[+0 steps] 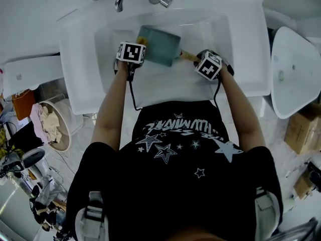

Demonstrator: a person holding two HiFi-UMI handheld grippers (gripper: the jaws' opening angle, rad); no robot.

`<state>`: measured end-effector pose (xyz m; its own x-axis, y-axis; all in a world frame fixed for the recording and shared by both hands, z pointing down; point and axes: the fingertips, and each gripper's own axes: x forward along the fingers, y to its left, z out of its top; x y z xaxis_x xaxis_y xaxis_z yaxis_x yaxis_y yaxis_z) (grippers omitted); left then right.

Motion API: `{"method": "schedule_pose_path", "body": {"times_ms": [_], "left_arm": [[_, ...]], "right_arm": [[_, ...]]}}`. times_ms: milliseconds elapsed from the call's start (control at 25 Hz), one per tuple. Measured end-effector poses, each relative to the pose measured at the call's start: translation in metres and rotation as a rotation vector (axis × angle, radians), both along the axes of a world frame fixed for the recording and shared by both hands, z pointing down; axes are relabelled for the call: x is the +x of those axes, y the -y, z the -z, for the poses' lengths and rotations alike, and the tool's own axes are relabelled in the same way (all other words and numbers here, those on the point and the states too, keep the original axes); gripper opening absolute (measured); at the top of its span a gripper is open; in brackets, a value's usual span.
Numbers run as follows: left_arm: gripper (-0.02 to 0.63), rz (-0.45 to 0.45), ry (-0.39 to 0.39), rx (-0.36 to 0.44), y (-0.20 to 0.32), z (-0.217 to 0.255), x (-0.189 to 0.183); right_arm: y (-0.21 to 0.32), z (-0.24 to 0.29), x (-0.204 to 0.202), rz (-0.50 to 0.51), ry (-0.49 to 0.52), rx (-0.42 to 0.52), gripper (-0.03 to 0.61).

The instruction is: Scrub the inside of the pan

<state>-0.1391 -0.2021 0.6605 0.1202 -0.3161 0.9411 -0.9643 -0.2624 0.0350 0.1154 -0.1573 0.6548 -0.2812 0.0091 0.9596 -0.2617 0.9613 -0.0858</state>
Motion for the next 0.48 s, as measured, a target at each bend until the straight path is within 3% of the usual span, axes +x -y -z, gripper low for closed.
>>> {"method": "schedule_pose_path", "body": {"times_ms": [280,480], "left_arm": [[0.052,0.013,0.018,-0.087,-0.002,-0.015,0.008],[0.052,-0.040,0.087,-0.153,-0.007,-0.023,0.016]], "right_arm": [[-0.001,0.001,-0.001,0.007,-0.001,-0.009,0.120],[0.000,0.002,-0.002,0.016,-0.003,-0.006,0.120]]}}
